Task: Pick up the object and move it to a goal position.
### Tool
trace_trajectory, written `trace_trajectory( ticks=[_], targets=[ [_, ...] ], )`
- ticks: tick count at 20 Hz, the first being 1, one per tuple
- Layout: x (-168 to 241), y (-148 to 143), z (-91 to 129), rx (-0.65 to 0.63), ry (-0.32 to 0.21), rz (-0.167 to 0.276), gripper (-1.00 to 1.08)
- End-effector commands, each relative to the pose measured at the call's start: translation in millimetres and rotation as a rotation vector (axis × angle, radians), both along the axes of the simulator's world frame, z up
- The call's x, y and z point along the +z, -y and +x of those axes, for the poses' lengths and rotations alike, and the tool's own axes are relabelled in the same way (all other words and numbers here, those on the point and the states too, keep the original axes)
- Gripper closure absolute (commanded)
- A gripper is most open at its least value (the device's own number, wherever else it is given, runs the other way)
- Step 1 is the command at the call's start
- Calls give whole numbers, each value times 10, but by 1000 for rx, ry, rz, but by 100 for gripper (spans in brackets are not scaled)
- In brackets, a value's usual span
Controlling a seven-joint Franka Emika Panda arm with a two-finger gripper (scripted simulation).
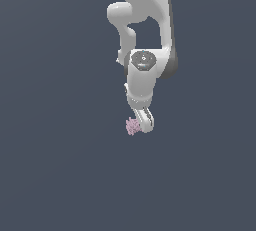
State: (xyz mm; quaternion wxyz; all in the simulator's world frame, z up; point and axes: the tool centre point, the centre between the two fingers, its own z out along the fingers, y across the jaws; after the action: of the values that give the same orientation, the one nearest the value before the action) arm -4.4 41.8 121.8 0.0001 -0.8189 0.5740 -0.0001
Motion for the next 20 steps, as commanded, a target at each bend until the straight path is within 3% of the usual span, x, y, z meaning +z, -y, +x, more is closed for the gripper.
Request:
trace_trajectory(
  ticks=[1, 15, 16, 20],
  targets=[
    [-30, -1, -2, 0, 0, 0, -92],
    [-497, 2, -2, -5, 0, 0, -92],
    [-497, 2, -2, -5, 0, 0, 108],
    [-497, 2, -2, -5, 0, 0, 108]
  ],
)
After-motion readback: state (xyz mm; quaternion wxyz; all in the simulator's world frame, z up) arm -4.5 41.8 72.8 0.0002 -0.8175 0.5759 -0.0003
